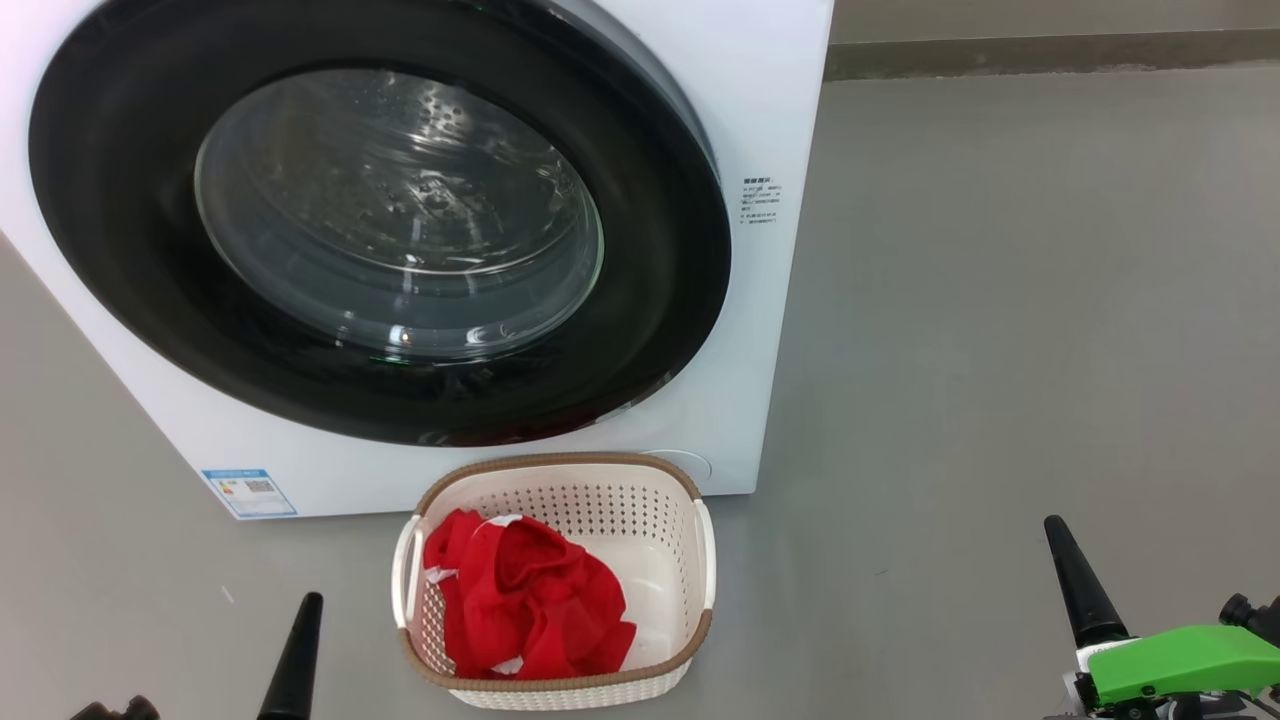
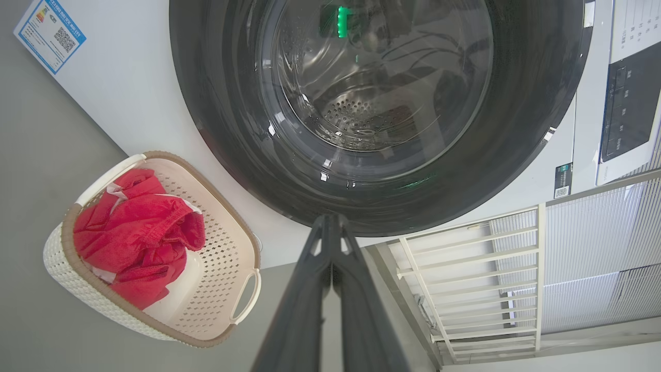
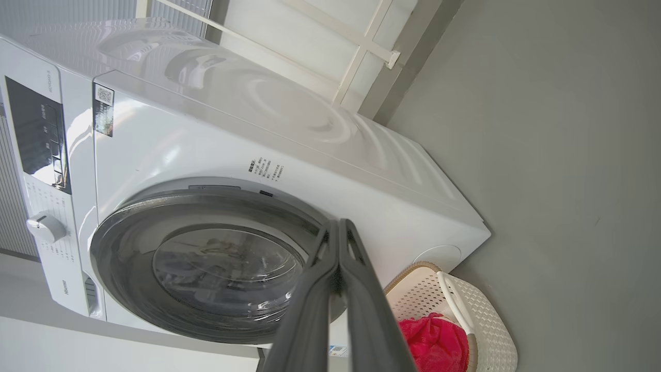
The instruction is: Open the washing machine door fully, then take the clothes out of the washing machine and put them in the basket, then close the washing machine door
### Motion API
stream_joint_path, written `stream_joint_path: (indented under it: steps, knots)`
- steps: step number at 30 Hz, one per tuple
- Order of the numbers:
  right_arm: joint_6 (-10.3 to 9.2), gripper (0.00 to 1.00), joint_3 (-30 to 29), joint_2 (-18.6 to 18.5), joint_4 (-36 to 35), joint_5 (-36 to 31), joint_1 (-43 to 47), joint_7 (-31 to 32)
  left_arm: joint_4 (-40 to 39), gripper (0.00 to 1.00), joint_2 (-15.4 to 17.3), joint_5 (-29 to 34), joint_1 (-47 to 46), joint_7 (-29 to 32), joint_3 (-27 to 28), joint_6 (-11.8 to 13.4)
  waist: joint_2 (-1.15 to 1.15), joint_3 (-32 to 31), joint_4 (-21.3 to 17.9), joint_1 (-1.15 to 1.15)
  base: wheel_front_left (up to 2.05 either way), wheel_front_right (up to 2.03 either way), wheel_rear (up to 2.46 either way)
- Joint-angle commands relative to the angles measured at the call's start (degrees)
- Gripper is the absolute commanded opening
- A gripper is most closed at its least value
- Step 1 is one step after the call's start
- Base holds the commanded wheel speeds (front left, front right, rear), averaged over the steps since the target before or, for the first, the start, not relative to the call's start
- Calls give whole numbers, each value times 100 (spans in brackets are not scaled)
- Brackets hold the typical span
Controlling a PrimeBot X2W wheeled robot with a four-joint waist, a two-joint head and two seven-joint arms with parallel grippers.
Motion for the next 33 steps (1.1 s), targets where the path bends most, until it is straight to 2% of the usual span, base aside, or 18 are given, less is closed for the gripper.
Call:
stream_joint_path:
  steps: [1,33]
  knots:
    - [-4,0,63,-101,-134,151,-296,49,-122,0,41,-147,-299,54,184,-30,0,-1,-2,-1,0,0,0]
    - [-5,0,-53,-122,-114,1924,-670,567,-122,0,-83,-1946,-562,544,327,-40,0,-16,-45,-1,0,0,0]
